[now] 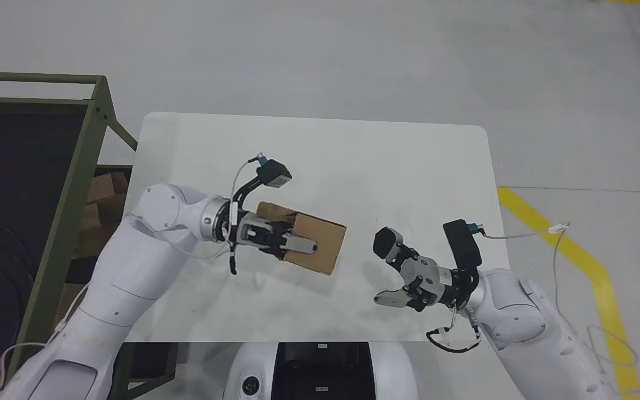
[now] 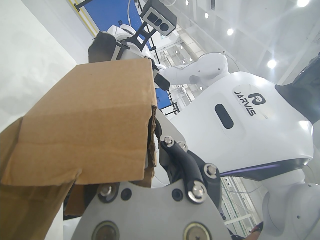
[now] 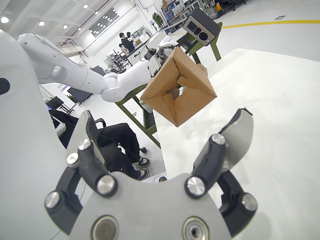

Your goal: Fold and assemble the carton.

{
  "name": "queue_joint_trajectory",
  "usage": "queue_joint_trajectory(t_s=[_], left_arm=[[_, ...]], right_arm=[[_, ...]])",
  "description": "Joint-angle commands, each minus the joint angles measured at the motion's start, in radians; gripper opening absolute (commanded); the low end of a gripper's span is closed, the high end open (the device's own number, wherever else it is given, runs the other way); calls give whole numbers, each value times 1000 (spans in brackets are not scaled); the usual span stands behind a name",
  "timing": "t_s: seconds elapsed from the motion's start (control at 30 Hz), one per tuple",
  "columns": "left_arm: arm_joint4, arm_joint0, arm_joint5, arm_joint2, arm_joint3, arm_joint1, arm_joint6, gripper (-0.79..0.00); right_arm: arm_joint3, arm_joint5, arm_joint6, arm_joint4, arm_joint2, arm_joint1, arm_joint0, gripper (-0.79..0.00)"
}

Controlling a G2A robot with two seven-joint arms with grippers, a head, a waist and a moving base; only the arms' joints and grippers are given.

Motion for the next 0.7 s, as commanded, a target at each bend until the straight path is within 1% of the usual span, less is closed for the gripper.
queue_joint_trajectory(t_s=[0.0,0.13,0.27,0.37,0.47,0.67], left_arm=[[59,-5,2,-8,-4,3,13,-785],[156,-21,-13,-34,-27,11,-11,-785],[323,-22,-19,-49,-127,27,-14,-785],[439,-19,-10,-46,-204,44,-23,-785],[524,-20,-11,-33,-255,61,-22,-785],[677,-43,-16,36,-319,101,-17,-785]], right_arm=[[0,0,0,0,0,0,0,0],[0,0,0,0,0,0,0,0],[0,0,0,0,0,0,0,0],[0,0,0,0,0,0,0,0],[0,0,0,0,0,0,0,0],[0,0,0,0,0,0,0,0]])
